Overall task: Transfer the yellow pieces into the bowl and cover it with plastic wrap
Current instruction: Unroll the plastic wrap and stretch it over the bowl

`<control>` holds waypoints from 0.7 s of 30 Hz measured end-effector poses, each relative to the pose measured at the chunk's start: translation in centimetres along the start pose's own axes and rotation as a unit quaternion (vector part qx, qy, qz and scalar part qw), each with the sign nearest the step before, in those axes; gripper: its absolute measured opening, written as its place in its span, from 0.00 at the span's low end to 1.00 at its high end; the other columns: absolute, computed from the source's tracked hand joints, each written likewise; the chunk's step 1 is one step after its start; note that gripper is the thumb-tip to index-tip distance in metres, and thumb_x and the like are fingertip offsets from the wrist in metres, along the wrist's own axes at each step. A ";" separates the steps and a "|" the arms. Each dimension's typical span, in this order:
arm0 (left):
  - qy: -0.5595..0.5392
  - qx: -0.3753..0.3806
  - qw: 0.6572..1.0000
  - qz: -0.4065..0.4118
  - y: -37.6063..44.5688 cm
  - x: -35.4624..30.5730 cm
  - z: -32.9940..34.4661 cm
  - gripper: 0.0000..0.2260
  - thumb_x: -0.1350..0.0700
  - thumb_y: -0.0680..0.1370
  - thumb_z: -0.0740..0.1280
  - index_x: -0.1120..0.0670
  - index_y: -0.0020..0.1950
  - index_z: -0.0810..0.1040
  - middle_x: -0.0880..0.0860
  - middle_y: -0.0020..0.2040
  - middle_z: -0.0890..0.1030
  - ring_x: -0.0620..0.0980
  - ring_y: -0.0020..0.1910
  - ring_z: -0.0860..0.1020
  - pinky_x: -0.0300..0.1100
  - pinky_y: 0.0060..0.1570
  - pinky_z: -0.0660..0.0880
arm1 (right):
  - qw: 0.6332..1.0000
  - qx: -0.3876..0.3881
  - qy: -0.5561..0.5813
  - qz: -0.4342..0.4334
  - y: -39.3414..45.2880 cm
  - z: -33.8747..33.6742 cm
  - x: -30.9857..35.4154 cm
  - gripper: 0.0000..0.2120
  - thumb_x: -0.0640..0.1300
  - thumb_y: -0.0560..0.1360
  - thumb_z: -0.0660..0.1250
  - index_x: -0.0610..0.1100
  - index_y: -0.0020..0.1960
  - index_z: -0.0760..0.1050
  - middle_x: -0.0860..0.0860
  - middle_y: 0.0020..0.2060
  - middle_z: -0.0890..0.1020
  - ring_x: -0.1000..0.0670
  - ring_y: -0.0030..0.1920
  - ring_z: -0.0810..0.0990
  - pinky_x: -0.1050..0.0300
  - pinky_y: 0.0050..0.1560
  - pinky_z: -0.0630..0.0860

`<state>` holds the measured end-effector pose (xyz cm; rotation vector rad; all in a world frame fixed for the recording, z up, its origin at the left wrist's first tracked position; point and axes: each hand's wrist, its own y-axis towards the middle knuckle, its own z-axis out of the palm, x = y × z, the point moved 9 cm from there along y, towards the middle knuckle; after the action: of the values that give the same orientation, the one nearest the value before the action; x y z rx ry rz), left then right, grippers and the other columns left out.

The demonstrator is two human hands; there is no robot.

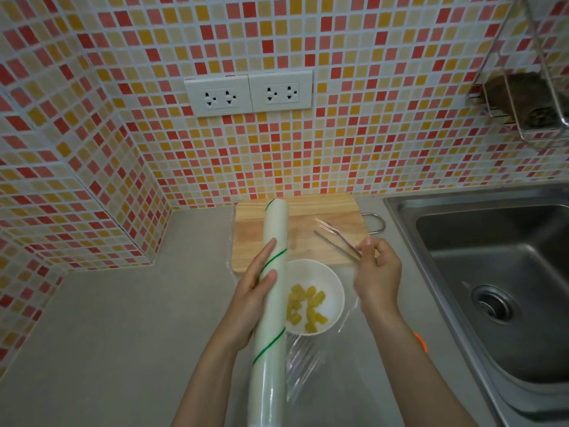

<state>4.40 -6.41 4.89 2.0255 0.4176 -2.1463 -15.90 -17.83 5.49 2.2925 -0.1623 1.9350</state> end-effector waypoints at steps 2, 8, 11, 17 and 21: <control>0.037 0.002 0.999 0.011 -0.3 -0.2 -0.1 0.22 0.57 0.78 0.64 0.32 0.64 0.70 0.33 0.65 0.71 0.43 0.62 0.76 0.42 0.59 0.76 | 1.000 0.009 -0.019 -0.007 0.5 -0.2 -0.4 0.14 0.46 0.78 0.58 0.50 0.34 0.72 0.51 0.27 0.74 0.49 0.29 0.71 0.56 0.38 0.68; 0.191 -0.048 0.979 0.048 -0.3 -0.1 -1.1 0.23 0.47 0.75 0.64 0.33 0.69 0.64 0.38 0.62 0.70 0.24 0.59 0.66 0.18 0.55 0.62 | 0.993 0.046 -0.092 -0.054 0.7 -0.3 0.0 0.10 0.41 0.78 0.60 0.39 0.43 0.76 0.44 0.34 0.78 0.46 0.36 0.74 0.57 0.37 0.64; 0.247 -0.085 0.964 0.050 0.1 0.5 -1.9 0.17 0.50 0.82 0.53 0.35 0.69 0.64 0.46 0.63 0.70 0.29 0.58 0.67 0.16 0.55 0.57 | 0.988 0.047 -0.127 -0.068 0.9 -0.1 -0.8 0.11 0.42 0.78 0.60 0.38 0.43 0.77 0.41 0.32 0.78 0.43 0.35 0.75 0.56 0.34 0.62; 0.337 -0.101 0.936 0.033 0.9 3.4 -3.2 0.18 0.47 0.81 0.48 0.35 0.70 0.63 0.50 0.62 0.71 0.25 0.50 0.65 0.34 0.57 0.63 | 0.981 0.058 -0.170 -0.070 1.7 1.3 -2.6 0.10 0.40 0.77 0.60 0.37 0.42 0.76 0.49 0.27 0.73 0.50 0.29 0.70 0.68 0.29 0.65; 0.352 -0.111 0.929 0.017 1.8 4.7 -4.3 0.19 0.50 0.82 0.51 0.36 0.72 0.62 0.56 0.59 0.69 0.36 0.48 0.63 0.34 0.60 0.64 | 0.977 0.077 -0.193 -0.056 1.9 2.5 -4.0 0.10 0.39 0.77 0.60 0.36 0.44 0.77 0.41 0.35 0.80 0.47 0.34 0.73 0.59 0.31 0.57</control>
<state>8.69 -6.48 -0.18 2.5693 0.6622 -1.2075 -14.50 -20.19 1.18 2.6933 0.0806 1.4795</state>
